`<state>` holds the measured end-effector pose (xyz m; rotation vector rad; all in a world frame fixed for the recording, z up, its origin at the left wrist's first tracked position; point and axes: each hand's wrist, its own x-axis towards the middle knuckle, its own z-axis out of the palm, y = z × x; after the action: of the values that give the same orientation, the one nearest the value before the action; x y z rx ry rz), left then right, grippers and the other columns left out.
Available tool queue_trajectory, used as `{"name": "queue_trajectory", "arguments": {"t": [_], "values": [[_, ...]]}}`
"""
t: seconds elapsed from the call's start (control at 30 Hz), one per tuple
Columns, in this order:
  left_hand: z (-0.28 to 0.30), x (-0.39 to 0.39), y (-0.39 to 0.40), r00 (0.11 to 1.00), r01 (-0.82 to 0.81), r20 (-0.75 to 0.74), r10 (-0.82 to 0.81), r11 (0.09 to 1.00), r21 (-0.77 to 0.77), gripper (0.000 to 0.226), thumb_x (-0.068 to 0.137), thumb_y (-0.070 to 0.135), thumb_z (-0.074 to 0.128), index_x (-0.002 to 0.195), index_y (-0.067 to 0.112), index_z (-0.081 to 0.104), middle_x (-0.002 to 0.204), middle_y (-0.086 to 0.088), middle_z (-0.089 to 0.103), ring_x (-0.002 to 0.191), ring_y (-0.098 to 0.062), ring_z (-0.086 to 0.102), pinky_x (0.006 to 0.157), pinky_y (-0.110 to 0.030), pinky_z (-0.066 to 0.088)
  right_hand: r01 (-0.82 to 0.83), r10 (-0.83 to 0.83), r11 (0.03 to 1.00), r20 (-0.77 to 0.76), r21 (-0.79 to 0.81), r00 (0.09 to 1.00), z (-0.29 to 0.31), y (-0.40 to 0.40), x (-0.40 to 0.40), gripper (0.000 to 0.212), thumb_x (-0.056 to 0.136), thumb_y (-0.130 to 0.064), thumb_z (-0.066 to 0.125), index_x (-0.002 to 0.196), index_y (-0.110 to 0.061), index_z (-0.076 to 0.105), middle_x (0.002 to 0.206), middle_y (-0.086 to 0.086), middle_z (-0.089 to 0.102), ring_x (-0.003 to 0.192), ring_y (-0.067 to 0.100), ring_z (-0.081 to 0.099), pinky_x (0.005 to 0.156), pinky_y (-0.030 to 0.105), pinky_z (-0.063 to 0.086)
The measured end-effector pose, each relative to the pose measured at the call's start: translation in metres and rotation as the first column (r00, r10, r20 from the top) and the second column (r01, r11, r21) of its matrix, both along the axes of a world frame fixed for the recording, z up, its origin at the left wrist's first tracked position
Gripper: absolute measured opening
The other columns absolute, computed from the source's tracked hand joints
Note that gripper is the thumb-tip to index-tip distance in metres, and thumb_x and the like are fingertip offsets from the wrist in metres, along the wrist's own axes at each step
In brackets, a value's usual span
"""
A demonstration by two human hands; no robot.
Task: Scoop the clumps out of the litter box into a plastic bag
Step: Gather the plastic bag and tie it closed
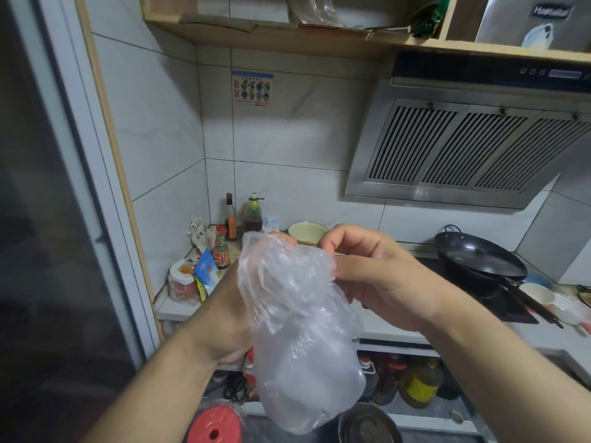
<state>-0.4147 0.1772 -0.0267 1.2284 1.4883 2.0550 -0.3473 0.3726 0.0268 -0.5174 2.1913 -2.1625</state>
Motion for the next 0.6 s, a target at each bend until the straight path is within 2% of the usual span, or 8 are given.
{"name": "queue_trajectory", "arguments": {"t": [0.07,0.13,0.2,0.3,0.37,0.43,0.53,0.6], "values": [[0.002,0.003,0.0,0.997,0.044,-0.063,-0.042,0.999,0.03,0.024,0.082,0.036,0.084,0.105,0.037,0.076,0.098,0.013,0.075,0.098,-0.007,0.07,0.086,-0.026,0.057,0.051,-0.047,0.988,-0.033,0.147,0.998,0.006,0.002,0.002,0.022,0.076,-0.014,0.073,0.083,0.001,0.058,0.074,0.014,0.059,0.061,0.022,0.046,0.056,0.031,0.039],[0.005,0.007,0.0,0.997,-0.03,-0.07,0.032,0.999,0.035,0.038,0.074,0.046,0.089,0.109,0.039,0.075,0.103,0.008,0.075,0.102,-0.011,0.07,0.087,-0.028,0.056,0.086,-0.077,0.959,-0.043,0.269,0.996,0.013,0.004,0.003,0.018,0.079,-0.011,0.068,0.083,0.003,0.058,0.071,0.007,0.063,0.061,0.021,0.048,0.059,0.035,0.039],[0.002,0.007,0.001,0.98,-0.136,-0.142,0.141,0.99,0.046,0.042,0.071,0.041,0.091,0.108,0.043,0.073,0.103,0.008,0.075,0.101,-0.009,0.07,0.086,-0.026,0.056,0.127,-0.117,0.933,-0.048,0.336,0.992,0.016,0.005,0.006,0.012,0.08,-0.01,0.064,0.083,0.001,0.059,0.068,0.002,0.063,0.061,0.018,0.049,0.06,0.034,0.04],[0.002,0.01,0.004,0.936,-0.208,-0.278,0.216,0.976,0.059,0.047,0.071,0.023,0.081,0.106,0.05,0.069,0.103,0.017,0.072,0.098,-0.002,0.069,0.084,-0.019,0.054,0.235,-0.217,0.923,-0.091,0.305,0.972,0.01,0.0,0.011,0.014,0.08,-0.015,0.061,0.08,-0.001,0.06,0.063,-0.001,0.059,0.056,0.012,0.05,0.051,0.018,0.04],[0.003,0.011,0.006,0.929,-0.226,-0.286,0.235,0.972,0.064,0.042,0.073,0.021,0.078,0.104,0.047,0.069,0.101,0.014,0.07,0.096,-0.004,0.067,0.085,-0.02,0.053,0.303,-0.29,0.93,-0.089,0.21,0.953,0.001,-0.006,0.012,0.016,0.08,-0.015,0.06,0.079,0.001,0.058,0.064,0.004,0.056,0.051,0.009,0.047,0.043,0.012,0.036],[0.004,0.012,0.006,0.936,-0.233,-0.26,0.236,0.972,0.044,0.034,0.073,0.021,0.077,0.101,0.04,0.069,0.098,0.013,0.069,0.093,-0.005,0.066,0.084,-0.021,0.052,0.328,-0.322,0.93,-0.062,0.168,0.945,-0.005,-0.008,0.013,0.016,0.083,-0.013,0.059,0.079,0.003,0.057,0.066,0.006,0.054,0.05,0.008,0.047,0.043,0.012,0.036],[0.007,0.015,0.003,0.938,-0.219,-0.278,0.208,0.976,-0.01,0.032,0.075,0.016,0.08,0.102,0.027,0.067,0.096,0.015,0.07,0.091,-0.001,0.066,0.082,-0.017,0.052,0.269,-0.253,0.901,-0.093,0.341,0.963,0.0,-0.002,0.018,0.008,0.093,-0.008,0.061,0.087,-0.008,0.065,0.075,0.002,0.063,0.059,0.006,0.056,0.049,0.011,0.041],[0.009,0.021,0.003,0.934,-0.203,-0.305,0.184,0.979,-0.033,0.034,0.073,0.019,0.08,0.1,0.037,0.068,0.096,0.022,0.072,0.091,0.007,0.067,0.078,-0.009,0.051,0.213,-0.151,0.836,-0.162,0.505,0.975,0.01,0.002,0.022,0.006,0.094,-0.016,0.067,0.096,-0.02,0.07,0.087,-0.005,0.068,0.068,0.003,0.059,0.054,0.01,0.043]]}}
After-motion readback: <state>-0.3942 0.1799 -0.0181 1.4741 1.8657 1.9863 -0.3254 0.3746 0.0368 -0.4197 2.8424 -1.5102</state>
